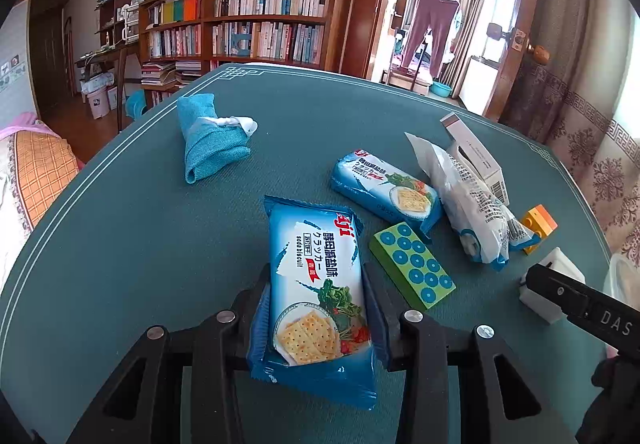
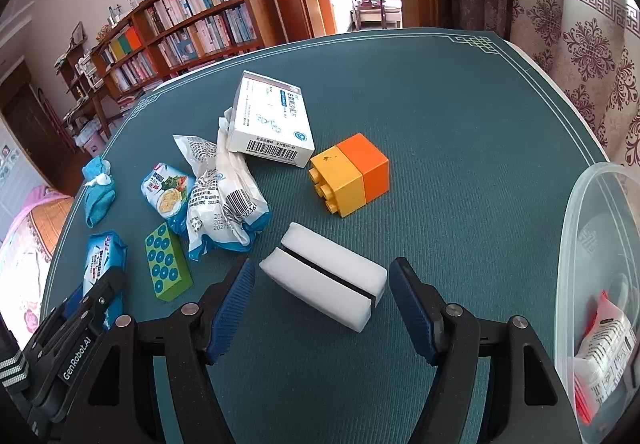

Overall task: Organize objects
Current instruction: 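Grasp the second white sponge with the right tool while left tool holds the cracker pack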

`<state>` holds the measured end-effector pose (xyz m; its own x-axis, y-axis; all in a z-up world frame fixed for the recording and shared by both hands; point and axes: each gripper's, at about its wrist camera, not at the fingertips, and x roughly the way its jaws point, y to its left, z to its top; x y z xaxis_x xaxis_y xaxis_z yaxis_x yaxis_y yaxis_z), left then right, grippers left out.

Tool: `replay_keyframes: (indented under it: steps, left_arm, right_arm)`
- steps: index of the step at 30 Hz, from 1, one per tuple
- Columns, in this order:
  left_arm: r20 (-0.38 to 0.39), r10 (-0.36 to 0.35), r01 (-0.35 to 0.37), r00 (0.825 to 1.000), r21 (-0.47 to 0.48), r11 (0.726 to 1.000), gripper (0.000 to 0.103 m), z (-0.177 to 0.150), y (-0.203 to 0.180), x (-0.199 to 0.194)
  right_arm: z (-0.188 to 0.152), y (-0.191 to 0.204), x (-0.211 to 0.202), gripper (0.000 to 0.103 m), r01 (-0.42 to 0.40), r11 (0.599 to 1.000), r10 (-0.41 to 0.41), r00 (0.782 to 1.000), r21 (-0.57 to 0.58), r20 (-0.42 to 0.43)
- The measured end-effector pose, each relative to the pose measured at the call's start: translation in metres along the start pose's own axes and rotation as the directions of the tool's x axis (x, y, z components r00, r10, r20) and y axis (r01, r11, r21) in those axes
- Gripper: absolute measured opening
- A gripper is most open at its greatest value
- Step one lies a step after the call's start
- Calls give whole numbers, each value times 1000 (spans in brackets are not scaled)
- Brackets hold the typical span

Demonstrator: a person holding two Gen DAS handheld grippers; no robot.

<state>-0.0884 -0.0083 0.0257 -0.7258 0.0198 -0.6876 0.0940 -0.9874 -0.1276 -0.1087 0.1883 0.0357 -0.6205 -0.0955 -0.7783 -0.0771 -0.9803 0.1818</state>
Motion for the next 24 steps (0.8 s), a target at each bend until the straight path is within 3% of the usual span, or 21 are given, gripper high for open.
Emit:
replay_keyframes:
  steps: [2, 4, 7, 24]
  left_arm:
    - [-1, -7, 7, 1000, 5, 1000, 43, -1, -2, 0]
    - [-3, -13, 13, 1000, 8, 1000, 44, -1, -3, -1]
    - [-6, -24, 24, 1000, 12, 1000, 44, -2, -3, -1]
    - [-2, -97, 97, 995, 51, 994, 44, -4, -15, -6]
  right_arm:
    - [-1, 1, 2, 70, -1, 1000, 1, 1000, -1, -5]
    - [-2, 2, 2, 58, 10, 1000, -10, 1000, -11, -6]
    - [-5, 1, -1, 55, -11, 1000, 11, 1000, -20, -6]
    - [-38, -13, -64, 54, -49, 999, 51, 996, -18, 70]
